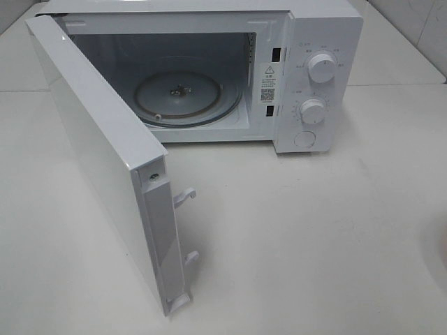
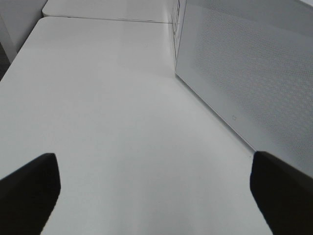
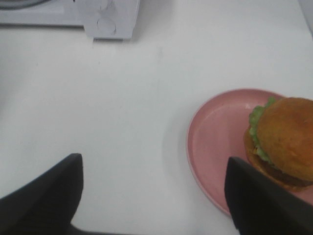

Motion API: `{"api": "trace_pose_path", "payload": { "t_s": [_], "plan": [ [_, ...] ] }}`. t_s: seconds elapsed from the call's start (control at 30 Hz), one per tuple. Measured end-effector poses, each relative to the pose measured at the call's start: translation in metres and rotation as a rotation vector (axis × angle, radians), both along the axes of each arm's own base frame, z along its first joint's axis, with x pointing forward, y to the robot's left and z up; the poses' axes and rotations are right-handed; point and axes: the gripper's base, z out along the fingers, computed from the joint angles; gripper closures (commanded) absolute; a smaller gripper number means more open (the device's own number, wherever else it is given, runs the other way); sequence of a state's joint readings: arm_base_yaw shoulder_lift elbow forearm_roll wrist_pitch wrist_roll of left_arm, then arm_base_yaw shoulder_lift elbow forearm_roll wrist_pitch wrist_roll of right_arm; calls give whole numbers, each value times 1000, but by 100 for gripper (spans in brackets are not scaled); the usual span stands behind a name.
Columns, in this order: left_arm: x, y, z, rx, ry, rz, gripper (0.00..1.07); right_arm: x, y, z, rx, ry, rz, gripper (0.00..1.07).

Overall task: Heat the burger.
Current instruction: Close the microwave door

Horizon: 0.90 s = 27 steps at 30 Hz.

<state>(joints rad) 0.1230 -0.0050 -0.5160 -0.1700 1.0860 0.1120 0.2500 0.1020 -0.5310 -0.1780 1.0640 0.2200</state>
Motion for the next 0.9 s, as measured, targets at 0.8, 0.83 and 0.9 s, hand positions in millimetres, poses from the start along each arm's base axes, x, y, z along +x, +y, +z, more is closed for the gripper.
{"api": "trace_pose_path", "payload": {
  "t_s": [0.8, 0.83, 0.9],
  "plan": [
    [0, 0, 0, 0, 0, 0, 9, -11, 4, -4, 54, -149, -64, 31],
    [0, 0, 0, 0, 0, 0, 9, -11, 4, -4, 54, -149, -64, 31],
    [0, 0, 0, 0, 0, 0, 9, -11, 4, -4, 54, -149, -64, 31]
  ]
}}
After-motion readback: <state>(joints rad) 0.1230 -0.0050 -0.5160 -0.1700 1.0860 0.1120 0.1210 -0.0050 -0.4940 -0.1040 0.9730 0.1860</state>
